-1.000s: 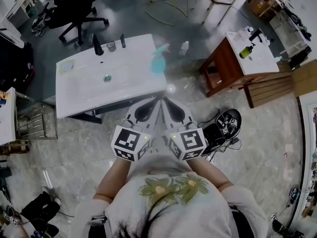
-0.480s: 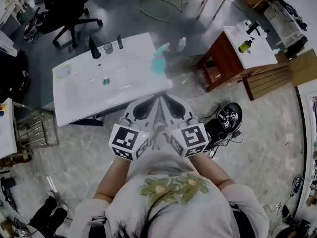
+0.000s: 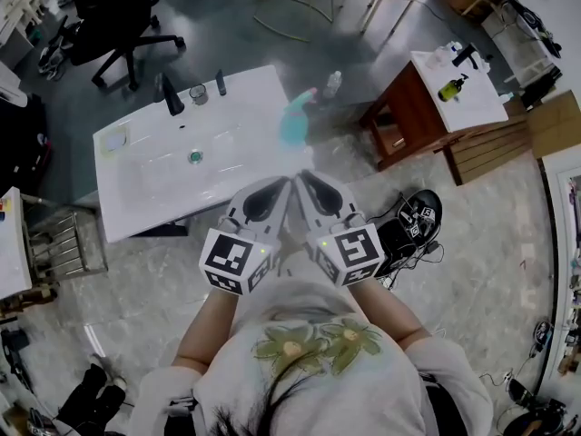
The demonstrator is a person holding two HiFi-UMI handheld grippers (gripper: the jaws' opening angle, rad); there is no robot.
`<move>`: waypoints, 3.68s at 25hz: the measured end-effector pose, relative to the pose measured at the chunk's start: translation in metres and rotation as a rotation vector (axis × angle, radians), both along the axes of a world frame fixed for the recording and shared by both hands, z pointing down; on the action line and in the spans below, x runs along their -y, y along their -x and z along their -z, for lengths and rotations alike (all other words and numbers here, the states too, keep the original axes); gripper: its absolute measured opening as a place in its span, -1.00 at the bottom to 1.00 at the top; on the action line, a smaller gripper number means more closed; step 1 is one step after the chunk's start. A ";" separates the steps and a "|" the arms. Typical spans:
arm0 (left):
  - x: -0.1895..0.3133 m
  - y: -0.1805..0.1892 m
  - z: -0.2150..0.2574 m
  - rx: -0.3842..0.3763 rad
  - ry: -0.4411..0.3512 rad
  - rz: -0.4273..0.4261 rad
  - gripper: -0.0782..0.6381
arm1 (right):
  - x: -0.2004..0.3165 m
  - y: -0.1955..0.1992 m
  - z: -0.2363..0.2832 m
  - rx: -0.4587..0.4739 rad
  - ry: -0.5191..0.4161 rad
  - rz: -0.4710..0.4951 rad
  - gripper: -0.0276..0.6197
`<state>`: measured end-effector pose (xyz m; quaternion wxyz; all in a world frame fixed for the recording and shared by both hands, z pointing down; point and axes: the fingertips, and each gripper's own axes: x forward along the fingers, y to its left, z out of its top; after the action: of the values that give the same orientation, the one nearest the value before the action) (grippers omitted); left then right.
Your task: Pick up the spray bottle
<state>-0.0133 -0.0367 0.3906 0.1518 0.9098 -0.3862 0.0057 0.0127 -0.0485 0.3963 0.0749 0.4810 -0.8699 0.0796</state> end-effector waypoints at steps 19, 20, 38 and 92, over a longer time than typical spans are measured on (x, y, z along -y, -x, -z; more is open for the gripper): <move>0.044 -0.006 -0.015 -0.016 0.040 0.014 -0.76 | 0.049 -0.011 -0.011 -0.026 0.034 0.081 -0.83; 0.047 -0.007 -0.015 -0.015 0.041 0.013 -0.76 | 0.052 -0.012 -0.012 -0.027 0.037 0.084 -0.83; 0.102 -0.024 -0.016 0.020 0.053 -0.017 -0.76 | 0.109 -0.030 -0.026 -0.097 0.084 0.155 -0.56; 0.191 -0.012 -0.030 0.036 0.079 0.043 -0.76 | 0.197 -0.041 -0.089 -0.532 0.192 0.542 -0.28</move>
<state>-0.0015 -0.2276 0.4202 0.1809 0.8942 -0.4080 0.0341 0.0538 -0.2459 0.4856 0.3606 0.2284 -0.9042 0.0103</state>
